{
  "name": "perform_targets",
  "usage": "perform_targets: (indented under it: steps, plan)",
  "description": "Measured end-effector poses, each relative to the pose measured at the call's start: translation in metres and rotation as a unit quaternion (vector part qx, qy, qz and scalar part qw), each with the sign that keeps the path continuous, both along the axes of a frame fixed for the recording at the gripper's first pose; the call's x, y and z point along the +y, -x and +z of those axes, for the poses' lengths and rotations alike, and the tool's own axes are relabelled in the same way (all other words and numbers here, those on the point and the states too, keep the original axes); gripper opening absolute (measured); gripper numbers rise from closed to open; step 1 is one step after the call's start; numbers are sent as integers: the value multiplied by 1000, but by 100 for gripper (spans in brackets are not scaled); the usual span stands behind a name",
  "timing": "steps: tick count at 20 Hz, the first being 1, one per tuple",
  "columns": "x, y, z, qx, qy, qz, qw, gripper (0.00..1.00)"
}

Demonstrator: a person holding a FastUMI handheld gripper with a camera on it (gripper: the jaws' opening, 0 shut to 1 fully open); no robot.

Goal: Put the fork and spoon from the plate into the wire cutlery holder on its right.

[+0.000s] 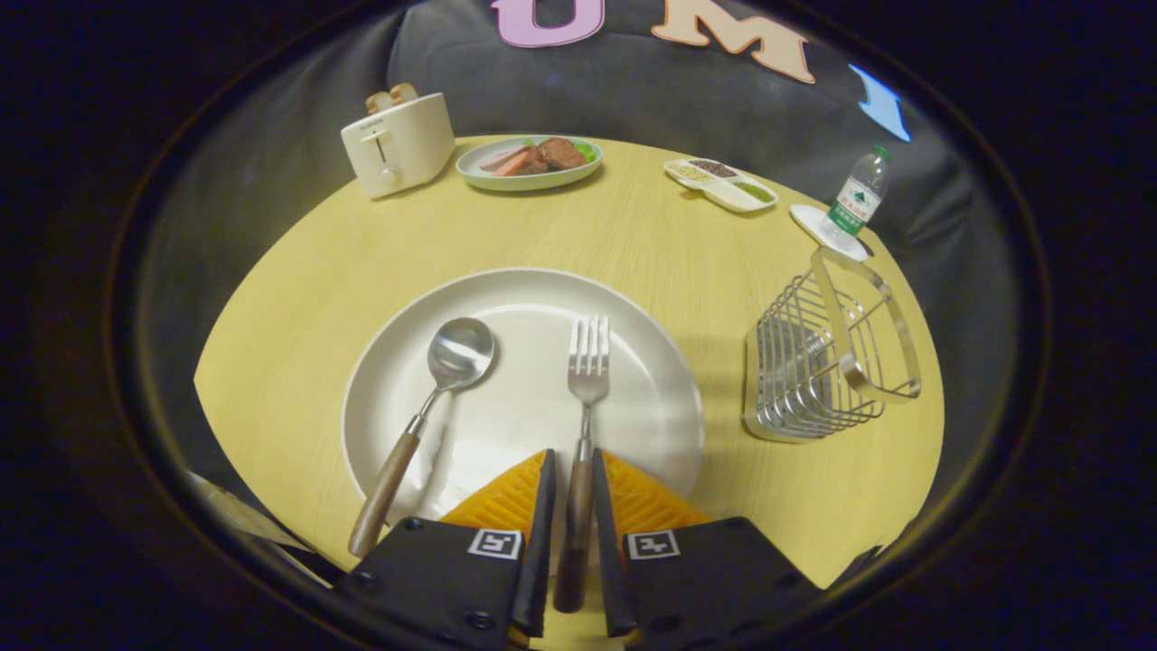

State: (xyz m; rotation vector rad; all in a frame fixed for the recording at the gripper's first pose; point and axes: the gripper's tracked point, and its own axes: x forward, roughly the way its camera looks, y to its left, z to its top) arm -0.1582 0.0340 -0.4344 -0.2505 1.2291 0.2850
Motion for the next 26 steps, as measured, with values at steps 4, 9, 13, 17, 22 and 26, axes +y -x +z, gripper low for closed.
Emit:
perform_targets:
  steps: [4,9,13,17,22,26]
  plan:
    - [-4,-1,0,8,5,-10,1000,14]
    - [-7,2,4,23,1,-9,1000,8]
    - [-9,-7,19,25,1,3,1000,8]
    - [-11,-21,37,19,2,17,1000,8]
    - [-24,-39,57,16,7,21,1000,8]
    - [-39,-58,74,5,8,8,1000,7]
